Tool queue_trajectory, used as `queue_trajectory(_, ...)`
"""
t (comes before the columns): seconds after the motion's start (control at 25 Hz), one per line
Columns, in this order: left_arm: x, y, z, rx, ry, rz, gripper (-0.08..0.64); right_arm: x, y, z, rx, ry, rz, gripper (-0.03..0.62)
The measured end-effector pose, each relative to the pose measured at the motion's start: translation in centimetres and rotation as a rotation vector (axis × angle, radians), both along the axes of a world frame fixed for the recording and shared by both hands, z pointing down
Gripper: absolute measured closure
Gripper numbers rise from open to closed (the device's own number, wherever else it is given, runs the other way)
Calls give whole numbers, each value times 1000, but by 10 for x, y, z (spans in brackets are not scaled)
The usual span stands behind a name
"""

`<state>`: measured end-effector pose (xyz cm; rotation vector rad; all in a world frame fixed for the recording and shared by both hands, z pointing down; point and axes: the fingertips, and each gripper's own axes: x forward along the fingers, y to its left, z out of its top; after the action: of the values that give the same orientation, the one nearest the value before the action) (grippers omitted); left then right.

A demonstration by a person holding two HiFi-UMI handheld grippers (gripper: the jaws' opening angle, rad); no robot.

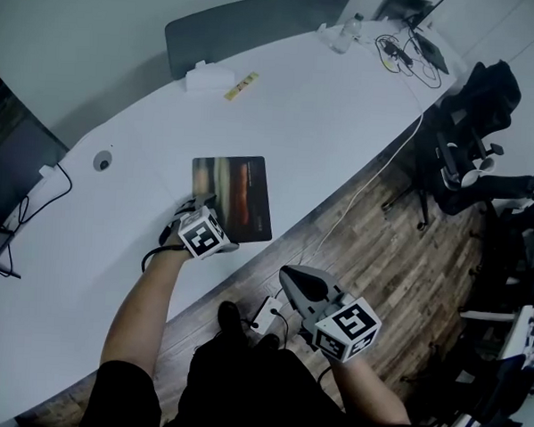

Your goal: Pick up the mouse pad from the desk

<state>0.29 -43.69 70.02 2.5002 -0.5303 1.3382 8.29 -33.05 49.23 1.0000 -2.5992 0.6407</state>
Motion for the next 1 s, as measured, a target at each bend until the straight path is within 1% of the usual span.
queue_trajectory(0.12,0,-4,-1,7,4,24,-26,4,2,7,-16,22,2,588)
queue_trajectory(0.32,-1,-12,-3,51,56,-24,-18,5,5,12,-32,24,-3,588)
queue_trajectory(0.56,-2,-16,-5,55,69,-26,2,4,7,13,-36,19,-6,588)
queue_trajectory(0.6,-5,-20,-7,62,74,-43,41,4,8,13,-37,18,-8,588)
queue_trajectory(0.64,-8,-24,-8,71,82,-66,105,3,10,13,-39,17,-11,588)
queue_trajectory(0.68,-11,-28,-10,78,90,-89,193,2,12,13,-40,17,-14,588)
queue_trajectory(0.72,-13,-31,-11,85,95,-105,230,2,13,13,-40,17,-15,588)
queue_trajectory(0.8,-15,-33,-13,104,86,-122,246,3,15,12,-37,17,-14,588)
queue_trajectory(0.84,-17,-34,-16,122,77,-132,282,4,15,11,-34,17,-12,588)
queue_trajectory(0.88,-18,-35,-19,141,75,-148,375,5,15,10,-32,17,-9,588)
queue_trajectory(0.92,-19,-35,-24,155,84,-170,424,7,16,8,-29,18,-7,588)
queue_trajectory(1.0,-19,-34,-33,165,110,-206,433,11,17,4,-22,19,-1,588)
